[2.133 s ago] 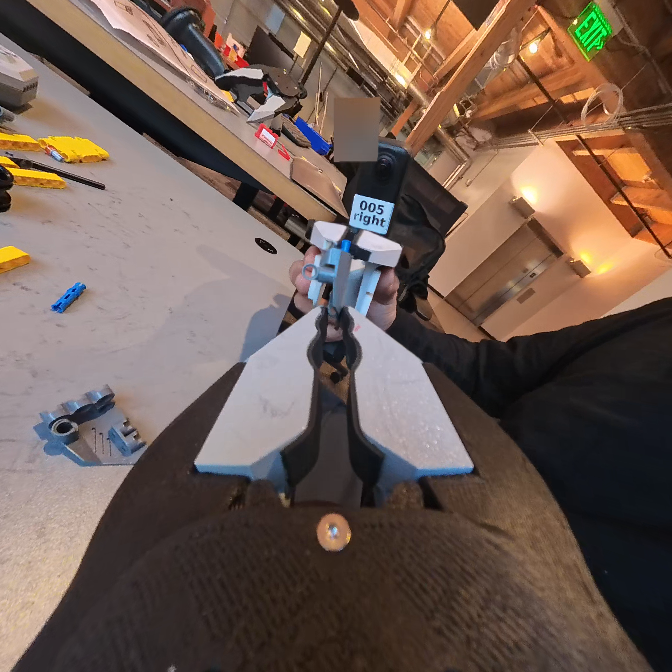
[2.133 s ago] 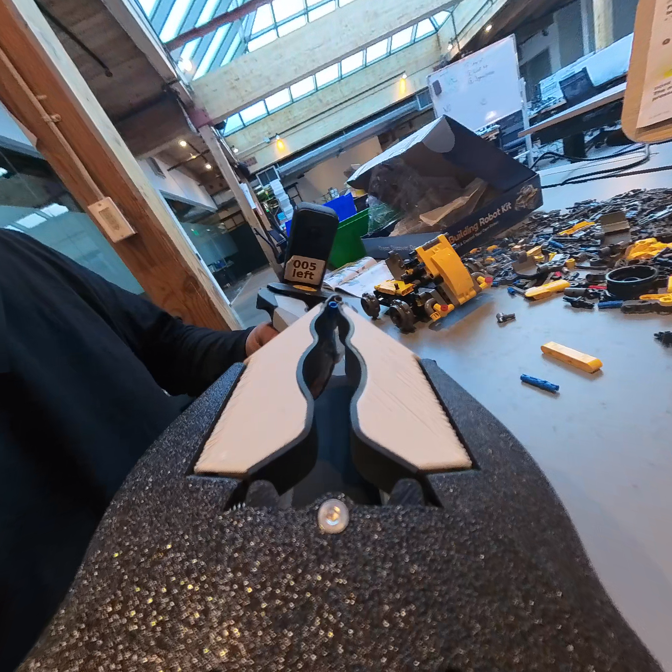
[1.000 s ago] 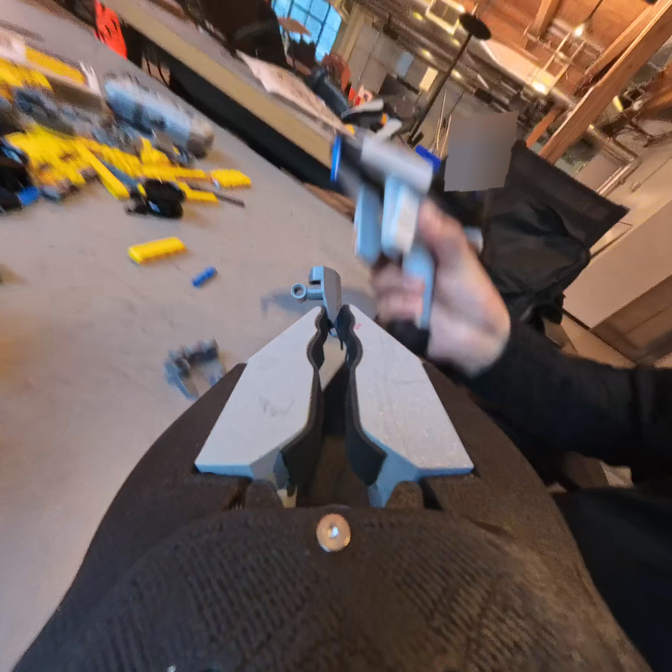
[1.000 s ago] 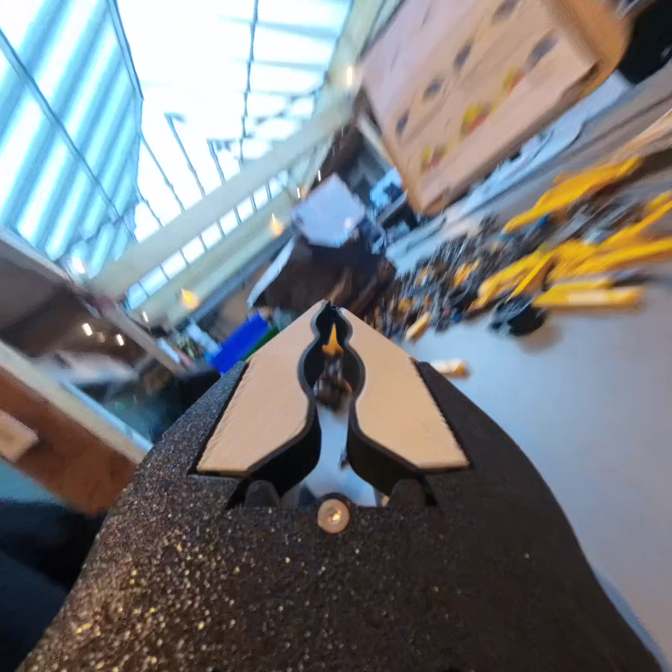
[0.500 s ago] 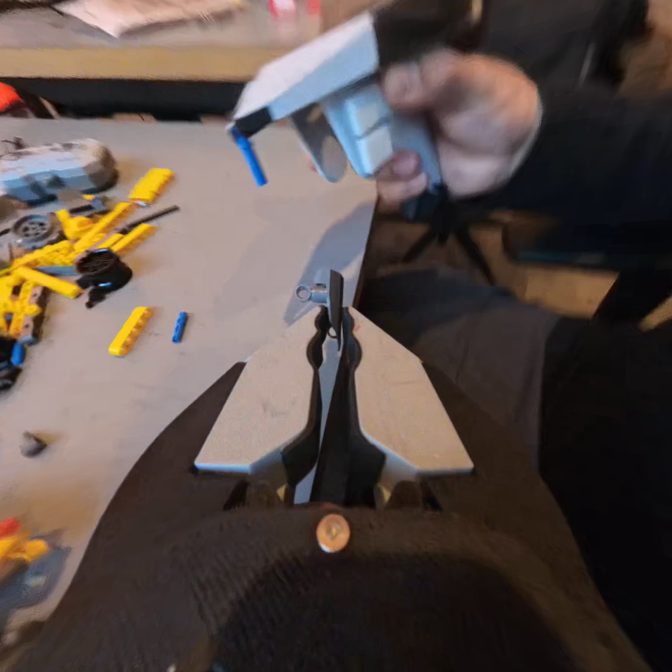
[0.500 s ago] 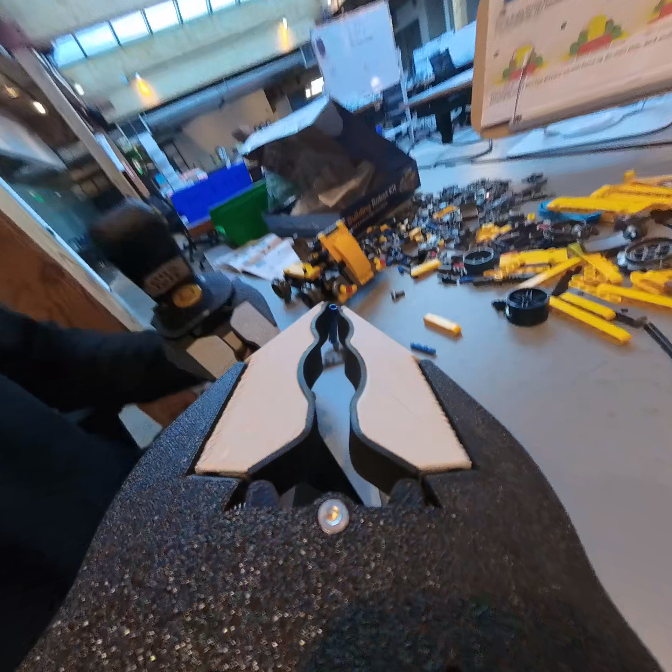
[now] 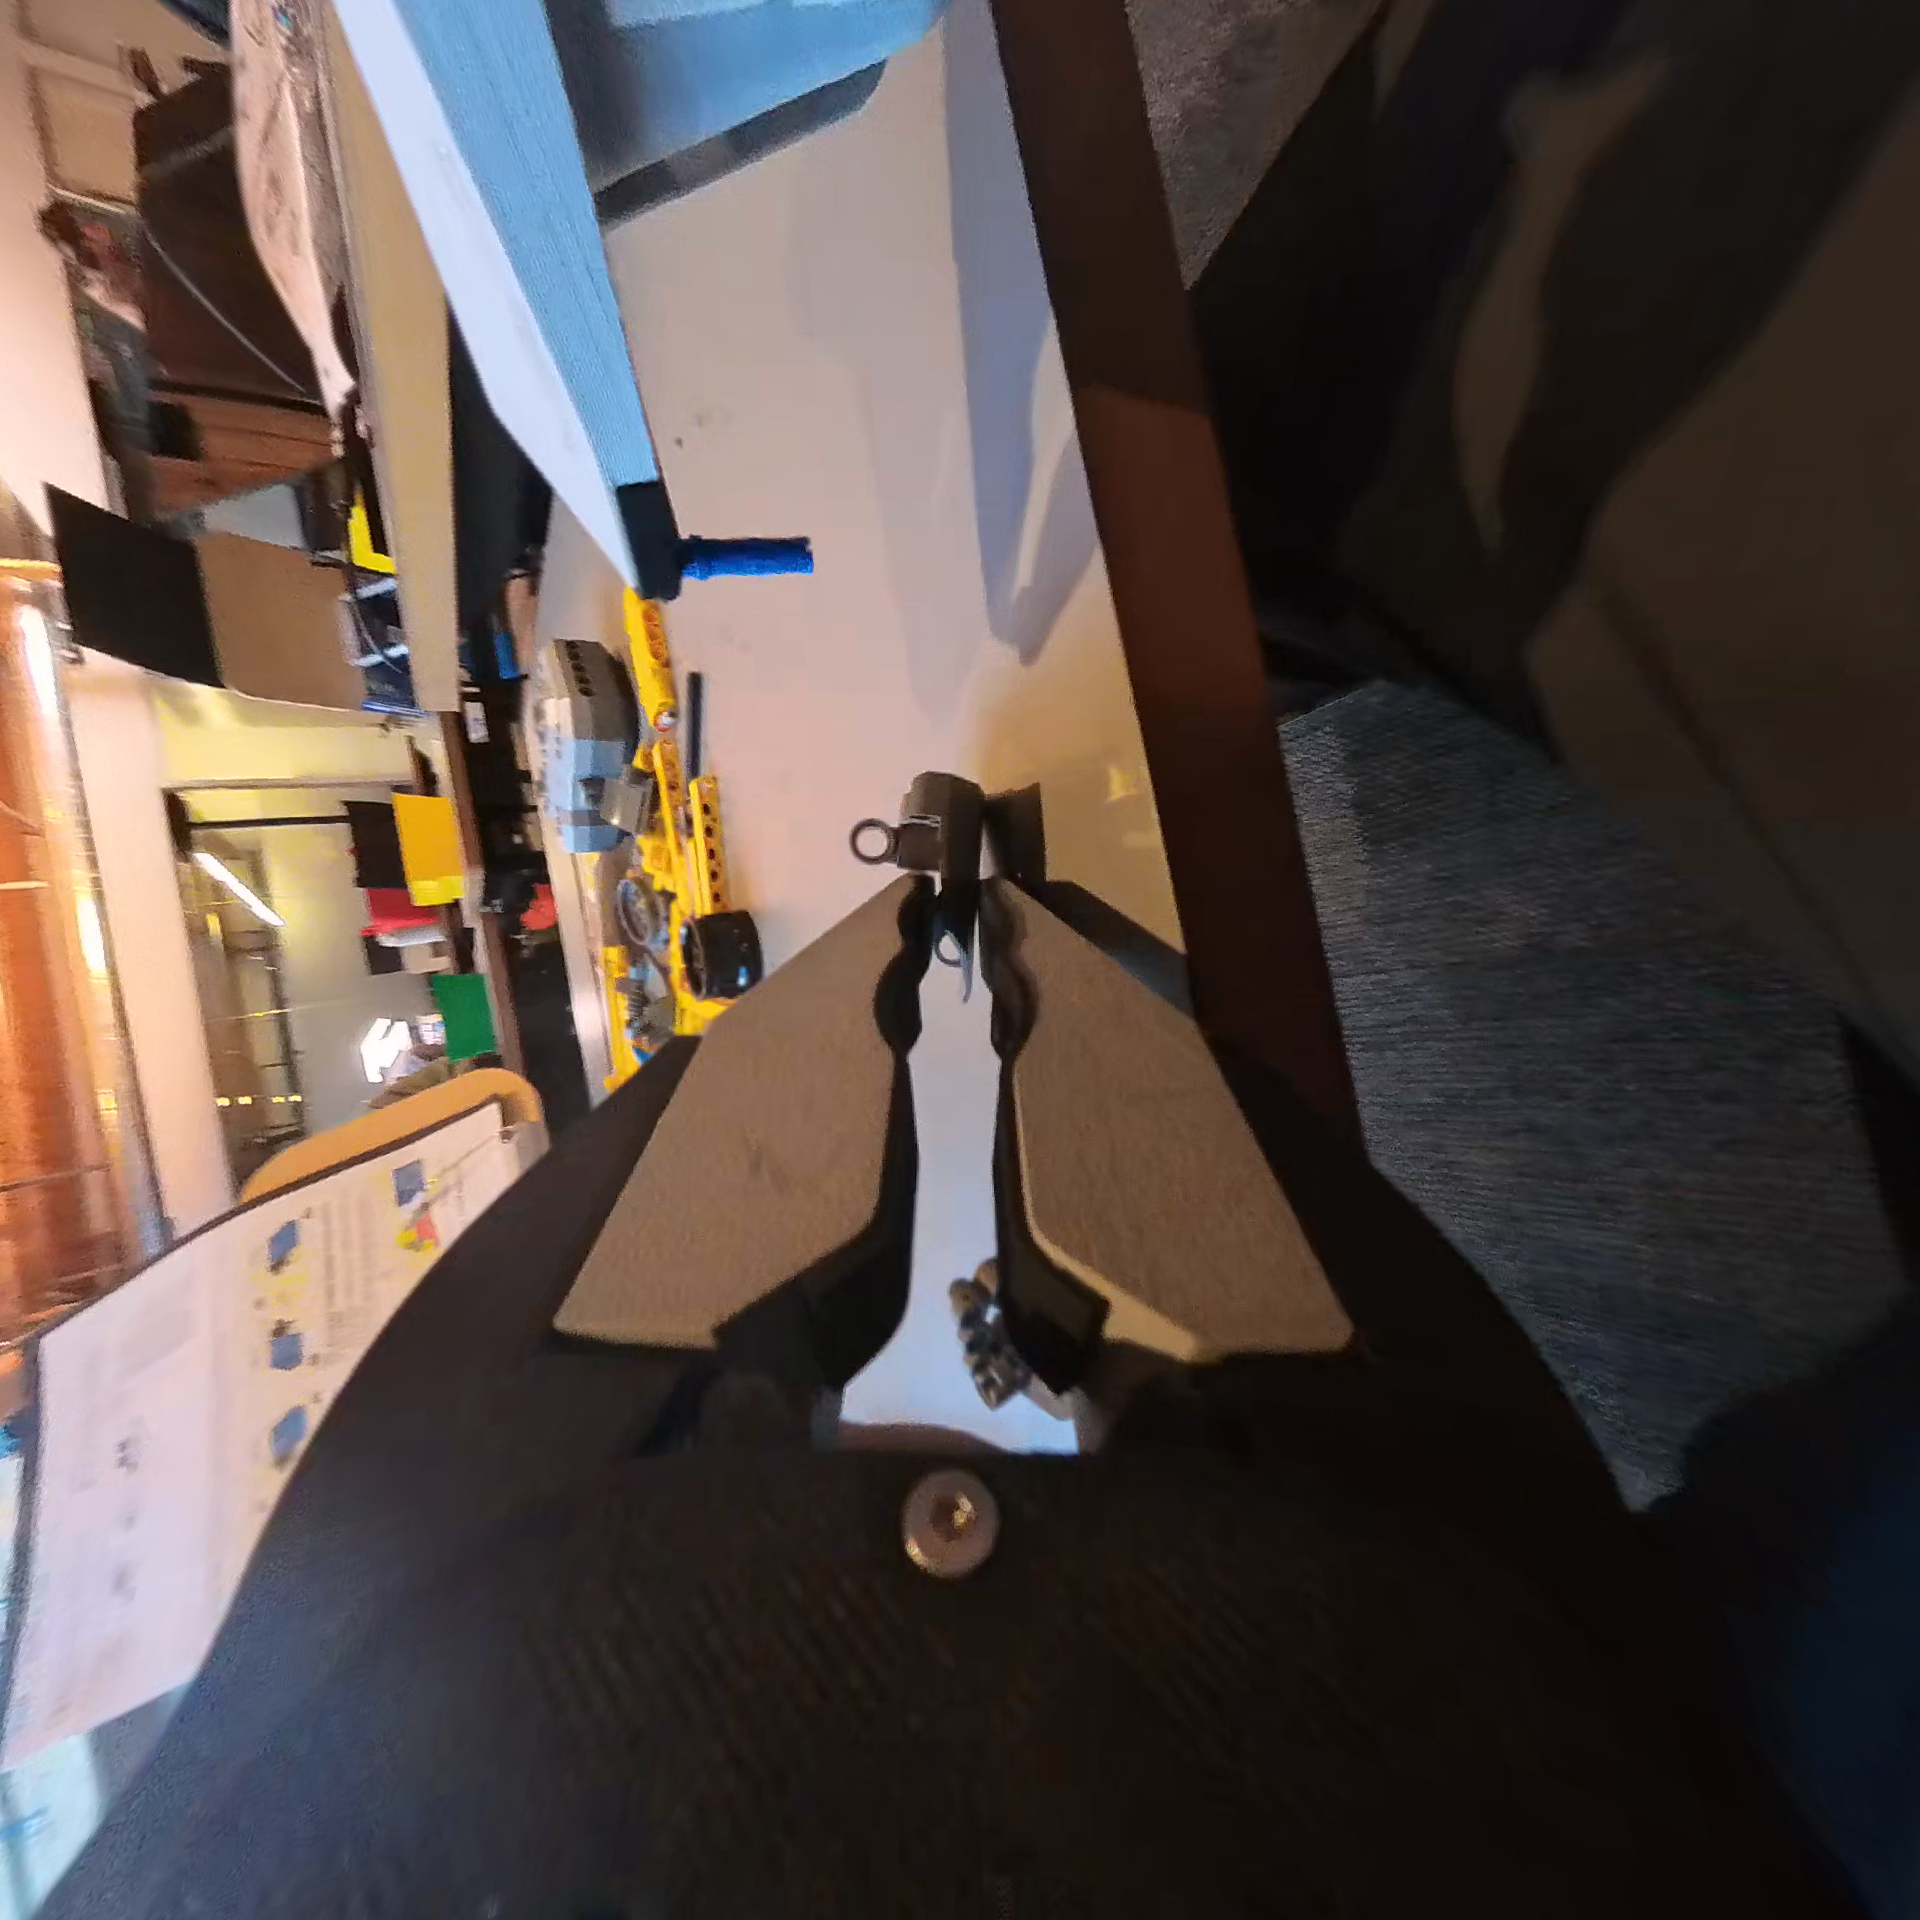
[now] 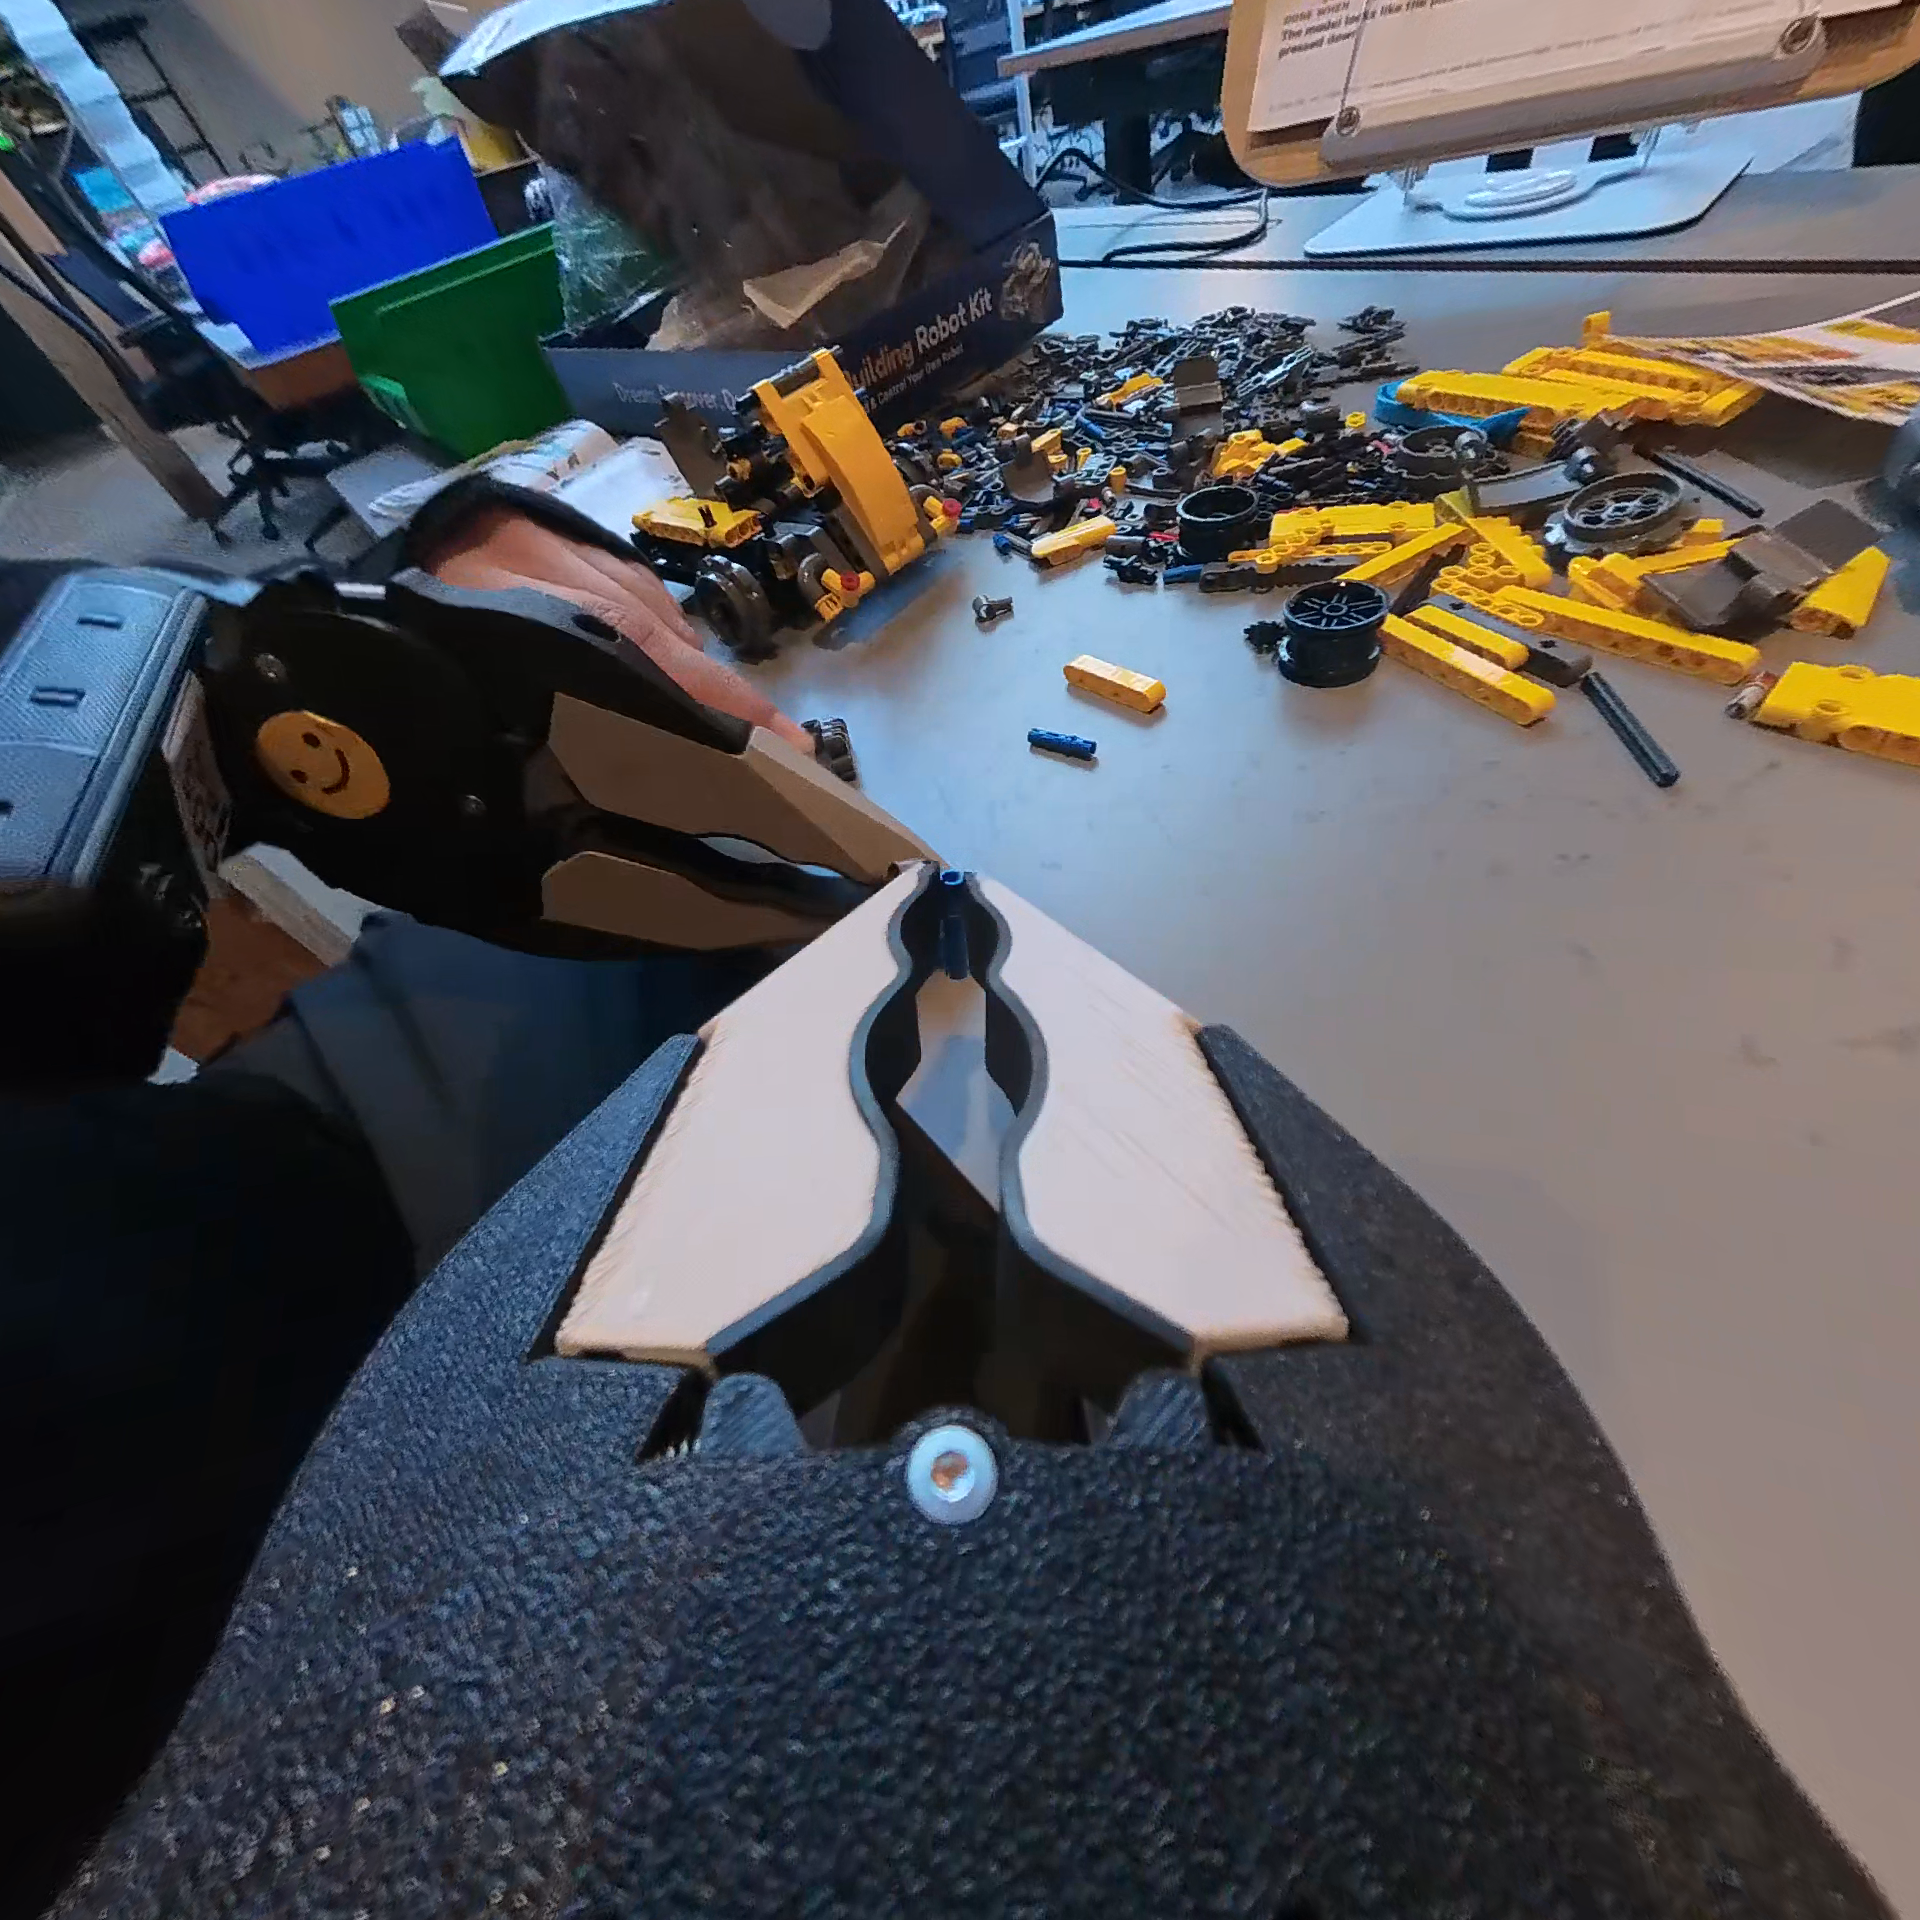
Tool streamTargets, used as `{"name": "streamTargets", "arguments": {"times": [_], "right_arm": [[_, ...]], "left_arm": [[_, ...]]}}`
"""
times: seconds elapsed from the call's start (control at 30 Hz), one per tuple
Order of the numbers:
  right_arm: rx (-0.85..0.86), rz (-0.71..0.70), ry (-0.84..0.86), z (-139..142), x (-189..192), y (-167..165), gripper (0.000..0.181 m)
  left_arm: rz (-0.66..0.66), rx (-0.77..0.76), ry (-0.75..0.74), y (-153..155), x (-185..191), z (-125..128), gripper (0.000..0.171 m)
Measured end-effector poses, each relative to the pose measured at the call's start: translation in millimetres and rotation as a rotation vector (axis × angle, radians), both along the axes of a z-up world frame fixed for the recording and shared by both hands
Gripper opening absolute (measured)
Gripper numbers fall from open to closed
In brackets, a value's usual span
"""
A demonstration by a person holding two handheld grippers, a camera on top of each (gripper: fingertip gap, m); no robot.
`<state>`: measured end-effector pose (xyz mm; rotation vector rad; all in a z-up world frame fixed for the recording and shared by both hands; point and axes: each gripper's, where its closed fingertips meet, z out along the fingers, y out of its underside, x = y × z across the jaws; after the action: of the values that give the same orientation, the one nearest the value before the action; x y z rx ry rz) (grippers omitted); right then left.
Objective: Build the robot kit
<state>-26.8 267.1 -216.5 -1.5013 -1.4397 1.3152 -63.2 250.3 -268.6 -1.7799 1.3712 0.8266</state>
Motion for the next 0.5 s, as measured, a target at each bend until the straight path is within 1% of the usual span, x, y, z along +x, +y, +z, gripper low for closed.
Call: {"name": "streamTargets", "arguments": {"times": [0.1, 0.17, 0.3, 0.37, 0.5], "right_arm": [[-0.014, -0.012, 0.012, 0, -1, 4, 0.004], [-0.012, -0.026, 0.013, -2, 0, 9, 0.004], [-0.039, -0.040, 0.023, -2, 2, 14, 0.004], [-0.045, -0.042, 0.025, -2, 1, 15, 0.004], [-0.045, -0.040, 0.022, -3, 0, 14, 0.004]], "left_arm": [[-0.021, 0.025, 0.041, 4, -2, 0, 0.006], [-0.013, 0.020, 0.020, 4, -3, 0, 0.007], [0.062, -0.034, -0.139, 2, -6, 1, 0.009], [0.079, -0.065, -0.199, 0, -7, 2, 0.014], [0.100, -0.130, -0.319, -5, -7, 7, 0.032]]}}
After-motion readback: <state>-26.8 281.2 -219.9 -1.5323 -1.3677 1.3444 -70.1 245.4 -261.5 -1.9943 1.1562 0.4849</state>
